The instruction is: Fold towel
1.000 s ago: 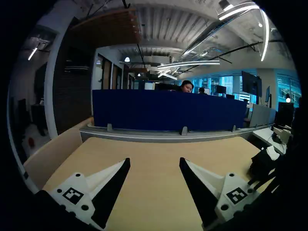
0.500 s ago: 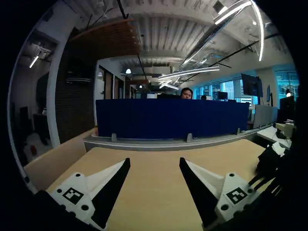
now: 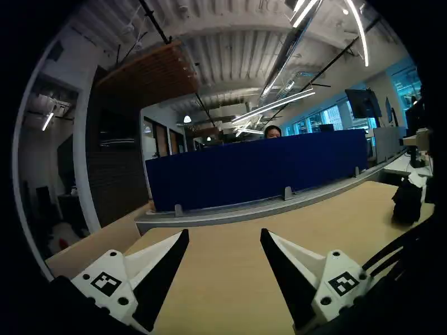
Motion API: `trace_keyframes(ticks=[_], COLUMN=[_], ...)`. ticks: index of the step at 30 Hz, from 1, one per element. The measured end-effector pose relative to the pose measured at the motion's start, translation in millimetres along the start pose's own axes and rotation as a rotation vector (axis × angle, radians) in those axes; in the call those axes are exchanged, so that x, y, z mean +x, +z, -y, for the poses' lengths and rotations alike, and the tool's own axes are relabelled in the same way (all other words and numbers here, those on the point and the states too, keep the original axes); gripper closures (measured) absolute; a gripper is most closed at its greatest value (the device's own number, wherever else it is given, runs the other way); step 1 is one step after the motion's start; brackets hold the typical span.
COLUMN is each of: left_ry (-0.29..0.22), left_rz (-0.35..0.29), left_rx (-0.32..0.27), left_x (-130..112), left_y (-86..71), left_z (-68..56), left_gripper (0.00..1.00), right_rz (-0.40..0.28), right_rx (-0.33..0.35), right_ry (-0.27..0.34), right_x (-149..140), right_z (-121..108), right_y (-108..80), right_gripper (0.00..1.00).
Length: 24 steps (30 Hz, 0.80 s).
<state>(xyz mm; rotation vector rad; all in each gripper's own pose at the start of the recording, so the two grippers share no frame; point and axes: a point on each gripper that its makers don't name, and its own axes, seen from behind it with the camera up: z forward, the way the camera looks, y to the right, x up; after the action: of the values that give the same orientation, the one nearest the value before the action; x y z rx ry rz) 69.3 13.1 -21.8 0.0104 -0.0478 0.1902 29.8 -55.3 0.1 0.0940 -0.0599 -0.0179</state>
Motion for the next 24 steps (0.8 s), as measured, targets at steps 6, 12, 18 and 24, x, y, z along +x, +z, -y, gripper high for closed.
trace_keyframes(ticks=[6,12,18,24], left_ry=[0.043,-0.013,-0.071,-0.130], left_rz=[-0.019,-0.022,-0.022,-0.029], left_rx=[-0.004,-0.007,0.004,-0.004], left_x=[-20.1,-44.1,-64.7,-80.8], left_y=[4.4,7.9,10.9,15.3], left_z=[-9.7,-14.1,-10.7,-11.8], left_gripper=[0.05,0.05,0.05,0.05], right_rz=[0.013,0.031,0.047,0.049], right_rx=[0.001,0.006,0.010,0.018], right_ry=[0.013,-0.001,-0.029,-0.040], right_x=[-11.0,-24.8,-35.3,-39.5], right_z=[6.3,11.2,17.8,23.2], right_y=[2.9,2.9,5.6,9.2], right_gripper=[0.00,0.00,0.00,0.00])
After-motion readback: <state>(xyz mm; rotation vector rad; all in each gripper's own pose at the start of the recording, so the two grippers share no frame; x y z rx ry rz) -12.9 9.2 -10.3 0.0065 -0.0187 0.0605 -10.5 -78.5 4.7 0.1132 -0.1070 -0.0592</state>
